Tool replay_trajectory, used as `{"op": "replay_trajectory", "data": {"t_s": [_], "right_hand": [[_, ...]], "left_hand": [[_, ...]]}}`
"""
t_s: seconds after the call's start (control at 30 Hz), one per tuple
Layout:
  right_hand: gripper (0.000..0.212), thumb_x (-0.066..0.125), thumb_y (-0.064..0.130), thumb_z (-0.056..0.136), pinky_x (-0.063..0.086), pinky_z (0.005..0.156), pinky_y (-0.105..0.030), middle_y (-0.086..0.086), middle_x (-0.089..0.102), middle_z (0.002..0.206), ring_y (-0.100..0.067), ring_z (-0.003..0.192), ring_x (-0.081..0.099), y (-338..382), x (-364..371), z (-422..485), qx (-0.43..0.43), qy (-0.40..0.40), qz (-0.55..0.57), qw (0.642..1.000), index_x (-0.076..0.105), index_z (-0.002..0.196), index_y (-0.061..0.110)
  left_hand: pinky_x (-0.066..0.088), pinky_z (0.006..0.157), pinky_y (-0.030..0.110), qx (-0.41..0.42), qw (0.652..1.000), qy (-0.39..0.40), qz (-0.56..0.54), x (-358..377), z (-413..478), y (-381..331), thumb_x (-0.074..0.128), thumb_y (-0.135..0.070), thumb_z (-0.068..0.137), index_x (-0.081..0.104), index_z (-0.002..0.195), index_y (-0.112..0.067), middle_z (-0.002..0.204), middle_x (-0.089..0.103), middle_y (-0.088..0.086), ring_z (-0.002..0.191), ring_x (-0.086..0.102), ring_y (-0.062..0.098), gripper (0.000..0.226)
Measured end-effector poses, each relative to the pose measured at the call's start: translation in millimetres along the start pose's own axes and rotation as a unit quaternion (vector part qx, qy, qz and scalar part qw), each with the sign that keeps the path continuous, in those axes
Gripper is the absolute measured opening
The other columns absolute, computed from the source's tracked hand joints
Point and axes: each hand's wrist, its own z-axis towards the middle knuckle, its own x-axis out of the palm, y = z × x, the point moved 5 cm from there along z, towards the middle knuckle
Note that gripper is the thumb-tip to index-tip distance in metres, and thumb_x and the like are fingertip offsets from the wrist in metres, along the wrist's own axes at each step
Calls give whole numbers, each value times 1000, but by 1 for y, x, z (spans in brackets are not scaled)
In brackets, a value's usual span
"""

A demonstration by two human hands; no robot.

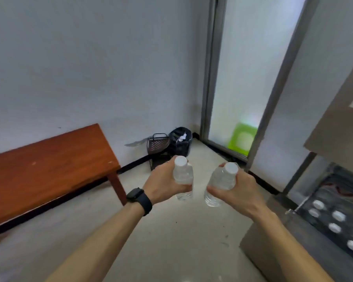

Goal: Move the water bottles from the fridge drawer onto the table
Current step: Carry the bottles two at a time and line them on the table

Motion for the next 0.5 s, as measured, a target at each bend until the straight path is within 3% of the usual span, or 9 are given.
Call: {"op": "replay_trajectory", "data": {"t_s": [0.1,0.23,0.37,0.5], "right_hand": [[56,84,61,55,45,65,-7,22,65,87,10,88,58,69,83,-11,-40,52,25,998,56,98,38],[54,82,63,53,45,65,-13,26,65,89,10,88,60,160,189,-31,-91,146,52,984,57,97,44],[50,82,61,54,46,64,-16,36,59,98,10,88,60,239,276,-51,-141,224,71,962,56,94,45],[50,80,63,53,53,62,-23,21,66,86,0,80,65,304,355,-69,-171,294,70,938,58,93,43]], "left_hand": [[52,76,30,-60,997,-43,23,-67,-72,66,80,-59,61,49,113,-44,99,65,-17,89,60,3,62],[50,73,29,-139,983,-92,71,-147,-174,138,81,-58,62,45,114,-44,99,63,-19,88,58,6,64],[55,76,39,-229,960,-138,89,-214,-262,197,78,-59,61,41,114,-48,96,63,-16,88,60,10,66],[52,71,31,-304,929,-181,107,-273,-337,246,78,-60,63,38,120,-47,93,60,-15,84,58,5,71]]}}
